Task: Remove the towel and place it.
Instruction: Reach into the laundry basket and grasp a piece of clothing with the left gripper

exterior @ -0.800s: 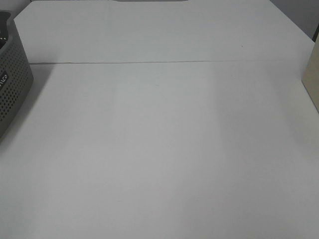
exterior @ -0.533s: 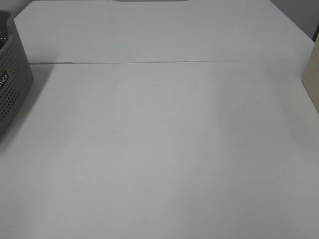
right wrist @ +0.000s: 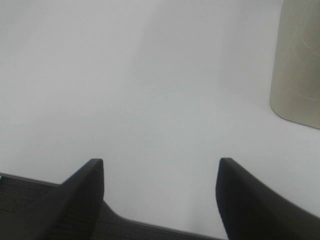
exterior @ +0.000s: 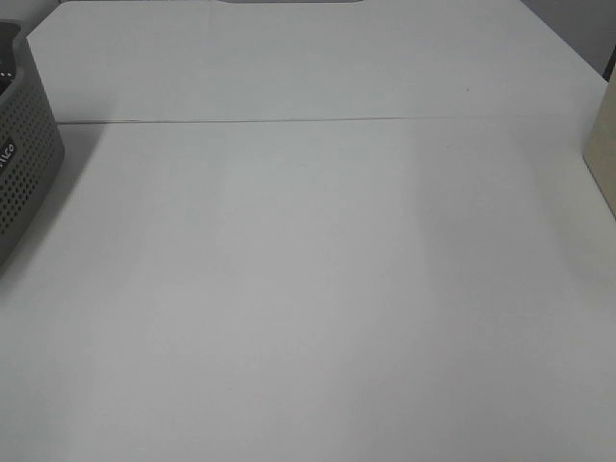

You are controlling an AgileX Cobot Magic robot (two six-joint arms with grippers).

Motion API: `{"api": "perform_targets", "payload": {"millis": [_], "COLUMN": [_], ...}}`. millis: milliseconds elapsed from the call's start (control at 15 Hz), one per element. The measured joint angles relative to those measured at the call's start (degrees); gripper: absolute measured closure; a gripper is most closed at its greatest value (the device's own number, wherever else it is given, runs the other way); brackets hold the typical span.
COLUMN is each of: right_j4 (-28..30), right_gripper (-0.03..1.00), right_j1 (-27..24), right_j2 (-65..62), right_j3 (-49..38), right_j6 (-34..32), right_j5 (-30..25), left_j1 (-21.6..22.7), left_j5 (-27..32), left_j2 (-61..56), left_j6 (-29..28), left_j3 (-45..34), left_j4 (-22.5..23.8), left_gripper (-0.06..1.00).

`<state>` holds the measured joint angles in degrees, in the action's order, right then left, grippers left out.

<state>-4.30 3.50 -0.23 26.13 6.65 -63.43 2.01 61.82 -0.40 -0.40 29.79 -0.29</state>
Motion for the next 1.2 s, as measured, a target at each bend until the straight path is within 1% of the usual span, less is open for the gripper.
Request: {"api": "perform_targets", "payload": {"millis": [1200], "right_j4": [0.00], "right_gripper": [0.32], "right_j1": [0.00], "right_j2": [0.00], "right_j3": [0.00], "right_j6": [0.00], "right_j5": [0.00], "left_j1": [0.00], "left_j5": [0.00], "left_j2": [0.00], "left_j6": [0.40], "left_j3": [0.00], "left_j4": [0.29], "left_gripper": [-0.05]}}
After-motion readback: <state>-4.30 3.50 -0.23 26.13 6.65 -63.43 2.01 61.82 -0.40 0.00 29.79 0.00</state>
